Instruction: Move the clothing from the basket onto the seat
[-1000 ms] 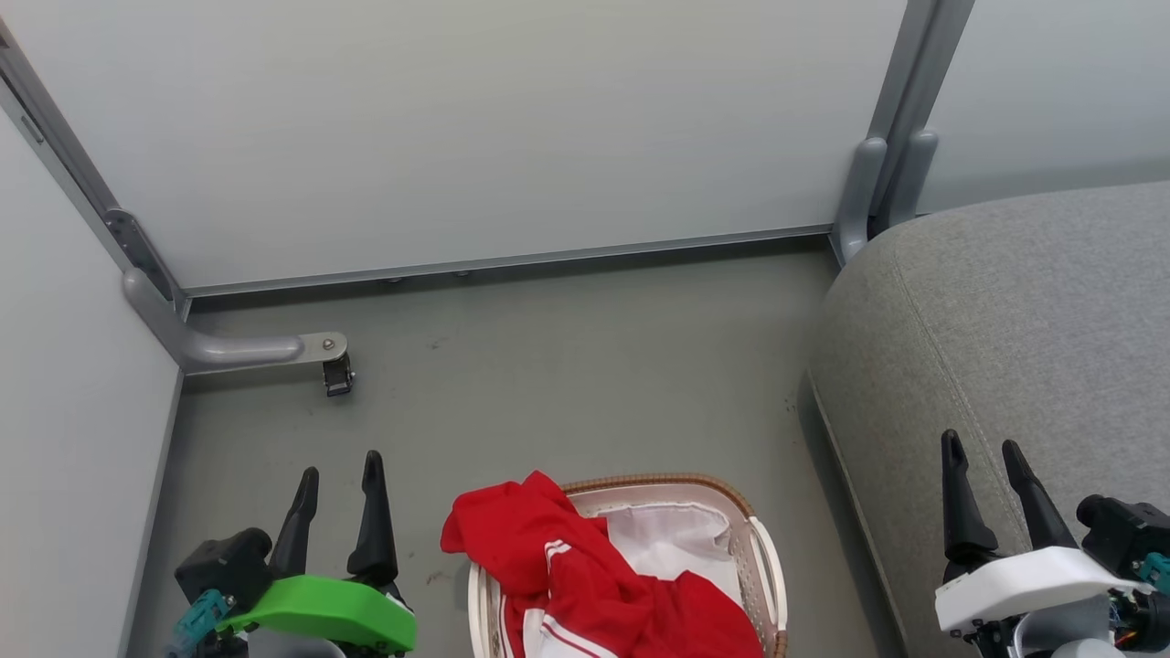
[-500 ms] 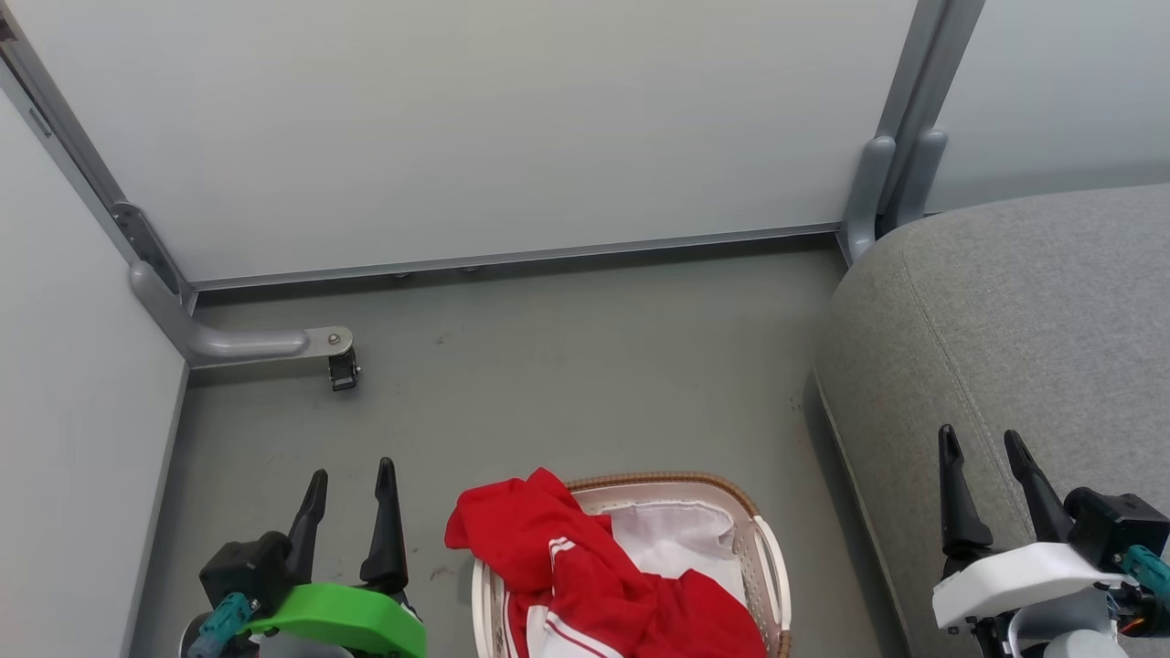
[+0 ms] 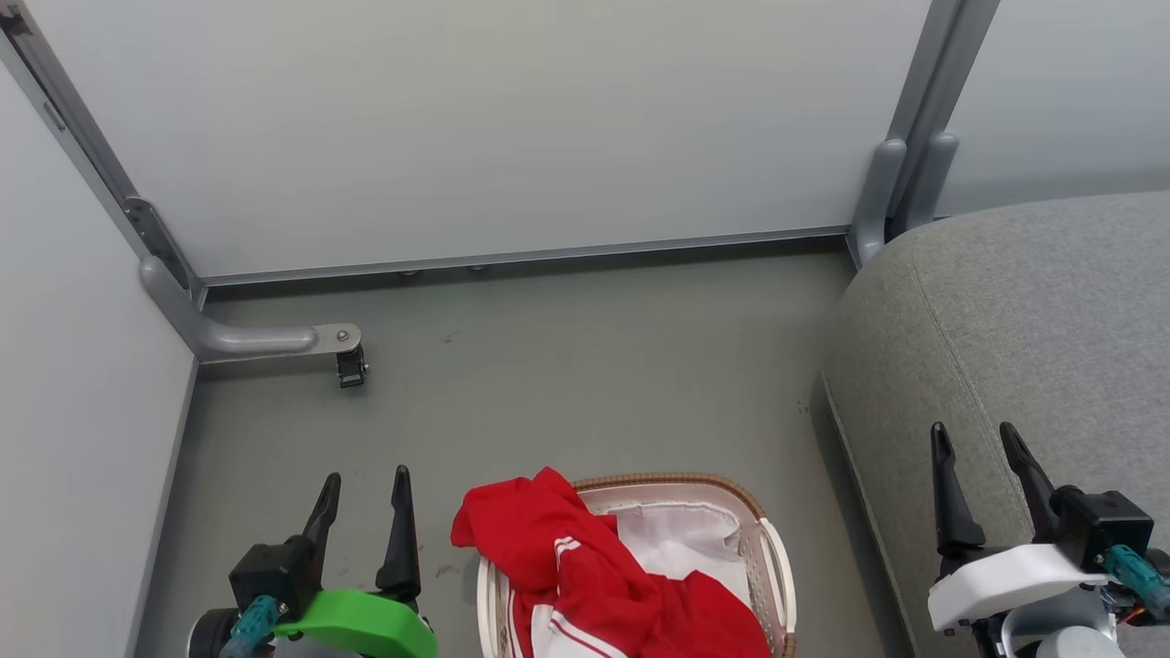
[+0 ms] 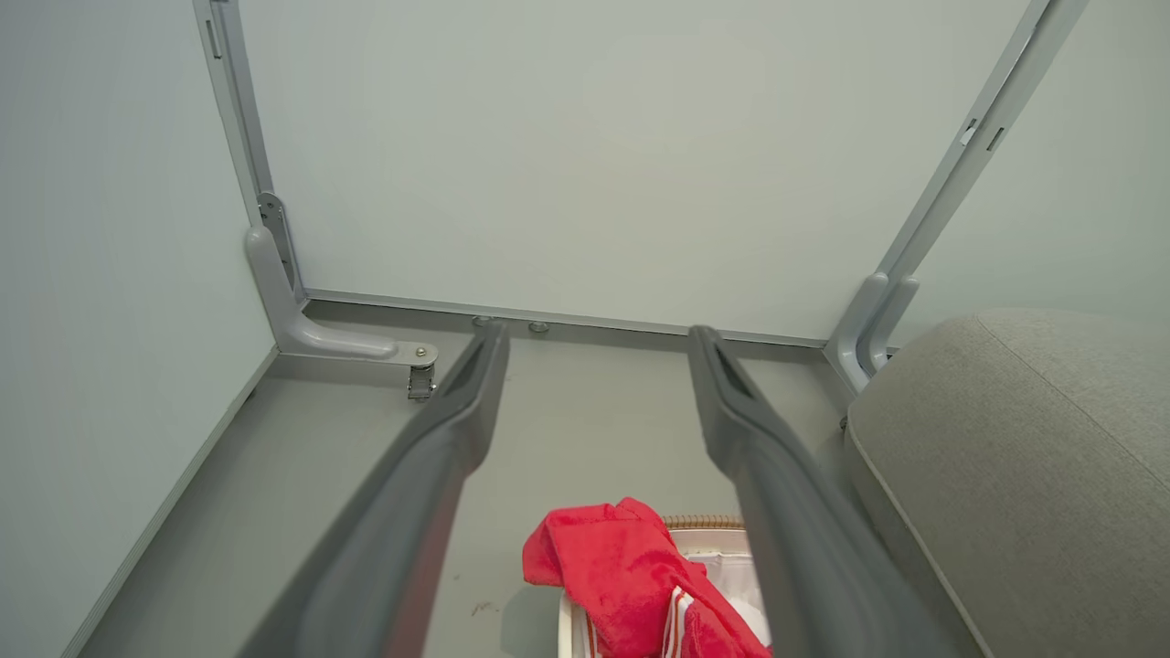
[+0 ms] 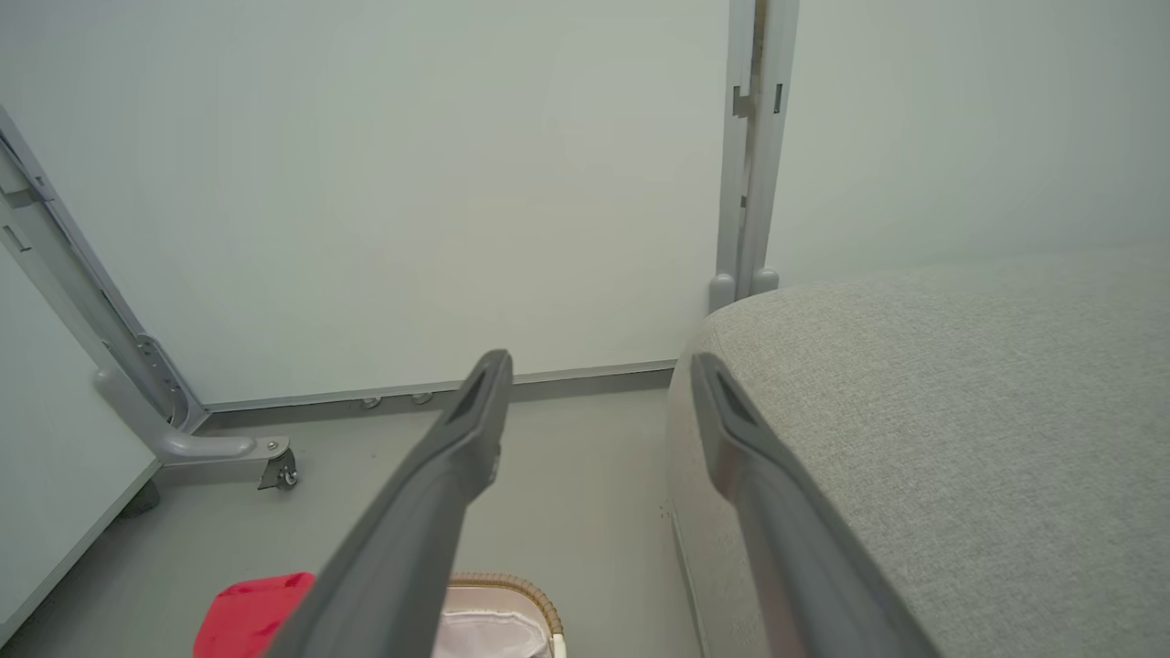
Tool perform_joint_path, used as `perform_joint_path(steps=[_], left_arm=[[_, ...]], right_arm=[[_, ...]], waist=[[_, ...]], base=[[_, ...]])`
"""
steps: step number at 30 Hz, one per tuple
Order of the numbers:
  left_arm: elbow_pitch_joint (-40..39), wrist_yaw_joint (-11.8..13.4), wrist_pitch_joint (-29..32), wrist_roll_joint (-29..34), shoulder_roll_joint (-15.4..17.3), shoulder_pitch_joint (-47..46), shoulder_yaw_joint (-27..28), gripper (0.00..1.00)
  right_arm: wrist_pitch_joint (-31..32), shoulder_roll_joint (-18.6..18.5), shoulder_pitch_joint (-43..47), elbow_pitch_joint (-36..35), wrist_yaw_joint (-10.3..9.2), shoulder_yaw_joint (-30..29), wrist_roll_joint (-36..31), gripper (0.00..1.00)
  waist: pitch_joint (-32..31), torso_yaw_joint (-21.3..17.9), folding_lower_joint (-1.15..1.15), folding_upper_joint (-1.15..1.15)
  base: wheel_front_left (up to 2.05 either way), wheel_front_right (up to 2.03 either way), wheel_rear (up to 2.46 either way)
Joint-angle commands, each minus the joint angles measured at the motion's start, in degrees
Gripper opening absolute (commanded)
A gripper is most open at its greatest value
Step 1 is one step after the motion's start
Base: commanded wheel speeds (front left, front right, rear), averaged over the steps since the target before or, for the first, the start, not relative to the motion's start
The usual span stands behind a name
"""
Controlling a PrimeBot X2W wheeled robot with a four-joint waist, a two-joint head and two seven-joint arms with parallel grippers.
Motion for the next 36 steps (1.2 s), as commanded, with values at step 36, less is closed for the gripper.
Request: perform_joint_path(steps=[36], left_arm=[[0.8, 0.6, -0.9, 1.9, 0.4, -1.4, -0.9, 1.00]], right_arm=[[-1.0, -0.4, -0.8, -0.2, 0.00, -0.3, -2.7, 1.00]], waist=[[0.9, 0.1, 0.00, 0.25]], base=[[0.00, 0.00, 0.00]])
